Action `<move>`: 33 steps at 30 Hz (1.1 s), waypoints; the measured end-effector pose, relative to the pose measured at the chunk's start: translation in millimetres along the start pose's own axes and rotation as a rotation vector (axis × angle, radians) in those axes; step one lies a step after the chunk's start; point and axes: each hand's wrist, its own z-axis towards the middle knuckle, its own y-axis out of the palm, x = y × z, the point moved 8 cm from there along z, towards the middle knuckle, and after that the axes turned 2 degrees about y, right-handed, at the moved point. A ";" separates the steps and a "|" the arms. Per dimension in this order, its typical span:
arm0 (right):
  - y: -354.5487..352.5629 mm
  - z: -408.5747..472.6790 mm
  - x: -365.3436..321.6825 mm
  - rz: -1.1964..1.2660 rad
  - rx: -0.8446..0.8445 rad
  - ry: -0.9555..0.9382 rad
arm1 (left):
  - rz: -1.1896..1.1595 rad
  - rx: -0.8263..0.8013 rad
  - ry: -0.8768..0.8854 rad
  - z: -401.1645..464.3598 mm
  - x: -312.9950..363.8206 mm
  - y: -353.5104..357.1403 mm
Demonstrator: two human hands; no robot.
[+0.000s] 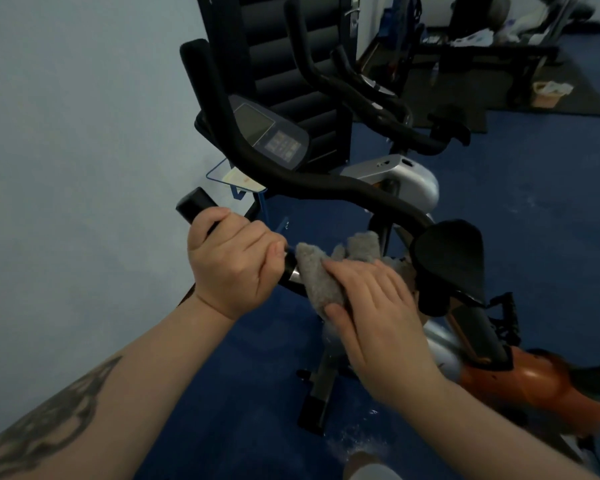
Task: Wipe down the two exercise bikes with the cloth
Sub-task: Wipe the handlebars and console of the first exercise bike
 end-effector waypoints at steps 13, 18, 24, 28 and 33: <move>1.0 17.6 2.9 -0.125 -0.348 -0.107 | -0.009 -0.001 -0.034 -1.2 -1.4 -1.4; 1.5 33.1 -18.1 -0.056 -0.142 -0.017 | 0.000 0.031 -0.099 -0.1 -2.4 -2.6; -2.6 26.4 1.2 -0.097 -0.397 -0.187 | 0.004 0.034 -0.224 -4.9 -2.1 -1.6; -3.6 37.1 -11.8 -0.317 -0.383 -0.257 | 0.028 0.064 -0.265 -4.1 -3.1 -2.4; 2.4 59.9 -2.9 -0.340 -0.676 -0.337 | 0.044 -0.036 -0.359 -6.0 -1.0 -1.5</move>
